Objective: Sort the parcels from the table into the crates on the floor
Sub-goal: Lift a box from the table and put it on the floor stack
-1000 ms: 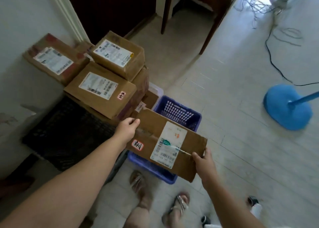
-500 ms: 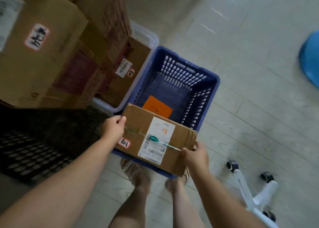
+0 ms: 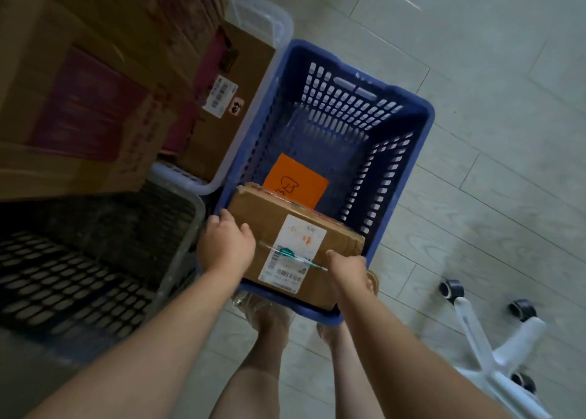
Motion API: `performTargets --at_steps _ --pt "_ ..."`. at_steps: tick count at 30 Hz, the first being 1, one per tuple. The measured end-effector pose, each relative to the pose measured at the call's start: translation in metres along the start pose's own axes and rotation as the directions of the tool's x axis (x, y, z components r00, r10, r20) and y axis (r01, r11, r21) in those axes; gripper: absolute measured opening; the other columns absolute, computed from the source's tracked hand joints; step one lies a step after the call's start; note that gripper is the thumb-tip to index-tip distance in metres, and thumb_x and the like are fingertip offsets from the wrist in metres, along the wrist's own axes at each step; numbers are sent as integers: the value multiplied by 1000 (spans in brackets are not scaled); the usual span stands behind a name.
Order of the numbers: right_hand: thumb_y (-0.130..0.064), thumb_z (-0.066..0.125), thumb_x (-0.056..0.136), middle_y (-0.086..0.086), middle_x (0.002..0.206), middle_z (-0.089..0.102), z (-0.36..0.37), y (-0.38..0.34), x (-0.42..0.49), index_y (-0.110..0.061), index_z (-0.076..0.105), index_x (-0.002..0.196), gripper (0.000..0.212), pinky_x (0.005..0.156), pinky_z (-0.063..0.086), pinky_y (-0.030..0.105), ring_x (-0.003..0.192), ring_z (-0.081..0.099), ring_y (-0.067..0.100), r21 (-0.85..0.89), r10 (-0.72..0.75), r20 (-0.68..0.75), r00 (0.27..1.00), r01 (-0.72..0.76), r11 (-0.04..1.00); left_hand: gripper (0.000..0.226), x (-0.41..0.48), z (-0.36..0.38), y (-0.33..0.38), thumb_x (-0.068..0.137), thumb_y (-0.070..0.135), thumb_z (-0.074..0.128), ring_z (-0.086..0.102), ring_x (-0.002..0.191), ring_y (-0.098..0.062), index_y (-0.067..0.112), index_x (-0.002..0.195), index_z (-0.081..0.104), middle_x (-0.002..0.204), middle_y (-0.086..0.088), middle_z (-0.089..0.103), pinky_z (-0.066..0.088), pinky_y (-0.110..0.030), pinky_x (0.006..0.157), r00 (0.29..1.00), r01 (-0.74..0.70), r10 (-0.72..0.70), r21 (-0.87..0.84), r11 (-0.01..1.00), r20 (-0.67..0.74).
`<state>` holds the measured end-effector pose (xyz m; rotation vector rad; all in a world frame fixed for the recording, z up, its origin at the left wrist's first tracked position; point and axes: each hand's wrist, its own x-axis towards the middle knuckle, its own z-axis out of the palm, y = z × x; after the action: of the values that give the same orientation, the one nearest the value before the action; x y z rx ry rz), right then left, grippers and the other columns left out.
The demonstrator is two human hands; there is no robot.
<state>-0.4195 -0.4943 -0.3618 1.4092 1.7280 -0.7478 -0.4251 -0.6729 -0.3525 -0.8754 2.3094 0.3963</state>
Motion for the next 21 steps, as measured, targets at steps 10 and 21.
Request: performTargets --at_steps 10,21 --pt "-28 58 91 20 126 55 9 -5 18 -1 27 138 62 77 45 34 108 57 34 1 68 20 998 -68 998 49 -5 24 -10 96 21 44 48 119 -31 6 142 37 138 -14 41 42 -39 94 997 50 -62 -230 972 -47" --pt "-21 54 92 19 127 54 19 -10 36 -1 32 140 56 96 47 42 111 56 34 -99 39 108 993 -28 995 37 4 29 0 95 20 36 45 119 -32 7 120 59 131 -13 50 40 -41 88 989 146 -141 -137 980 48"
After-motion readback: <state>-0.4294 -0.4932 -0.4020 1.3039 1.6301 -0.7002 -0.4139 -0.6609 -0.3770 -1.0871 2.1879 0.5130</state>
